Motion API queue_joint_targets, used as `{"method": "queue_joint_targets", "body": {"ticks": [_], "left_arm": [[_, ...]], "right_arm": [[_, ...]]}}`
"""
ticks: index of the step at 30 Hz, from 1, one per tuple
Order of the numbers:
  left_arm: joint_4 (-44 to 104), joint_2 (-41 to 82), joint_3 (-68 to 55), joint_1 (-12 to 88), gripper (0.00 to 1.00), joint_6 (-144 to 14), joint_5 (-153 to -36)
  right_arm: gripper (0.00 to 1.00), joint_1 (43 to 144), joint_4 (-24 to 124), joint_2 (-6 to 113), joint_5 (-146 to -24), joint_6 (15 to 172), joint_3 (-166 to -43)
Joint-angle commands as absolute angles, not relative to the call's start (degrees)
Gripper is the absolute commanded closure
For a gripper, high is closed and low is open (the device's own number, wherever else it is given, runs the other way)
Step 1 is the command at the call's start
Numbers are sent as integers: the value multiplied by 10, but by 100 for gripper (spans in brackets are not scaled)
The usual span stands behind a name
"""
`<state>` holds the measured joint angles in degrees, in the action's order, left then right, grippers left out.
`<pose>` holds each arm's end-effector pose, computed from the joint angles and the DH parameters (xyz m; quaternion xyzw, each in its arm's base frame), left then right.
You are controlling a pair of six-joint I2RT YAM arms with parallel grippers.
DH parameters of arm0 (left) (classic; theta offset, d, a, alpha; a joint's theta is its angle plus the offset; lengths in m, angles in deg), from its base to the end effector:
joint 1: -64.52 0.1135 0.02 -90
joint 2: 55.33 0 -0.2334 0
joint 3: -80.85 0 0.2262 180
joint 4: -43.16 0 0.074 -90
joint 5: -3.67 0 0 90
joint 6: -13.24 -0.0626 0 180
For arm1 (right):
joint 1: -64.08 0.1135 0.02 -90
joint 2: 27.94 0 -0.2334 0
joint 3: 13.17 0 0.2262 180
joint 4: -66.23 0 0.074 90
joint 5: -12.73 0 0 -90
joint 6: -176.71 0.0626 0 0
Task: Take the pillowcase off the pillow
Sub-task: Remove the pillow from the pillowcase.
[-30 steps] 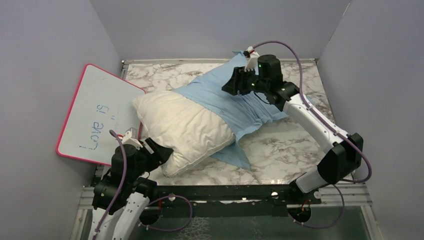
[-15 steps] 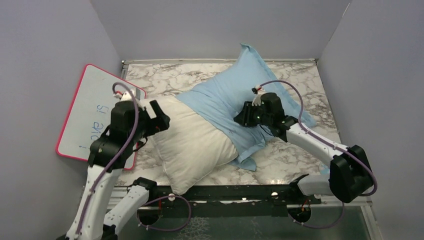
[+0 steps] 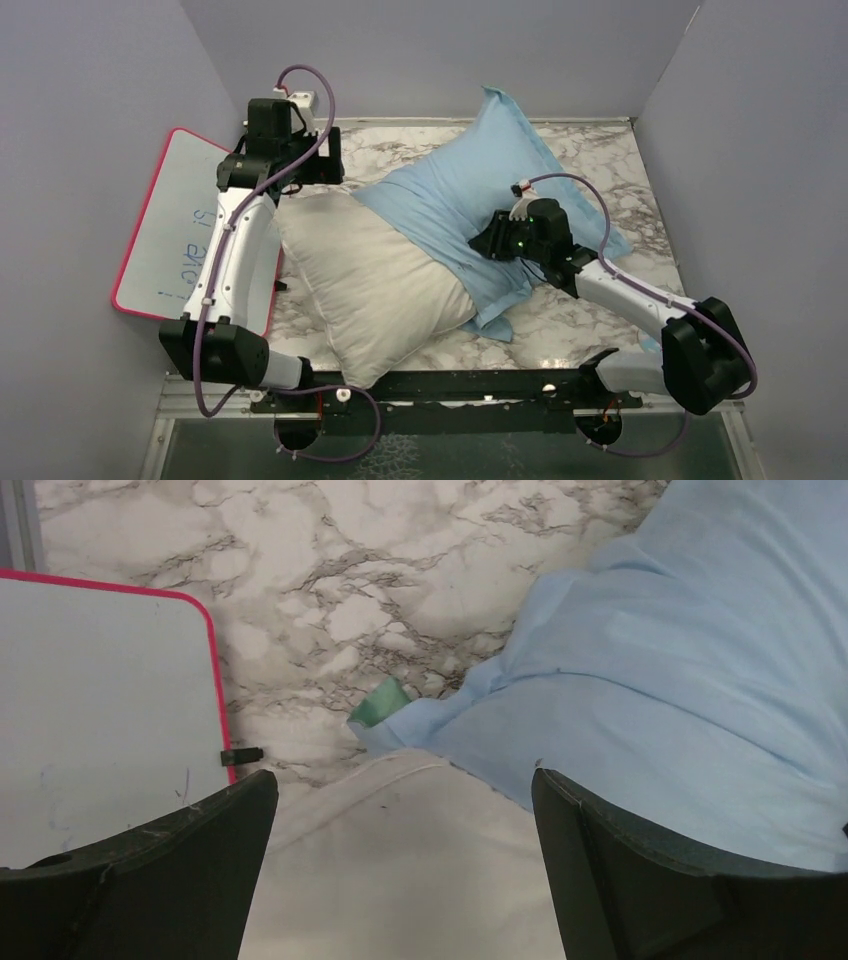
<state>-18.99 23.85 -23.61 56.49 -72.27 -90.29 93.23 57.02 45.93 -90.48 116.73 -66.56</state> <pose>0.2864 -0.0448 0.3575 0.0431 0.8930 -0.0795 0.4409 0.2413 0.1510 0.1917 -0.0513 0.8593 0.3329 0.3848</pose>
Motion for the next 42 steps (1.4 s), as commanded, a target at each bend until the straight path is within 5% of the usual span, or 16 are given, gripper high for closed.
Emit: {"method": "queue_joint_targets", "body": {"ticks": [1, 8, 12, 17, 19, 30, 42], "left_arm": [[-174, 245, -213, 634, 1, -794, -1061], [-96, 200, -33, 665, 2, -791, -1322], [-39, 140, 53, 665, 29, -770, -1396], [-27, 76, 66, 665, 88, -738, -1369], [-14, 43, 62, 665, 97, -723, -1355], [62, -102, 76, 659, 100, -661, -1373], [66, -143, 104, 655, 100, -633, -1469]], "right_arm": [[63, 934, 388, 481, -887, 1150, -613], [62, 934, 385, 477, -897, 1145, -619], [61, 934, 372, 465, -904, 1141, -631], [60, 934, 351, 434, -915, 1144, -656], [60, 934, 334, 417, -916, 1141, -675], [30, 934, 251, 338, -915, 1053, -913], [25, 942, 191, 589, -906, 951, -1224]]}}
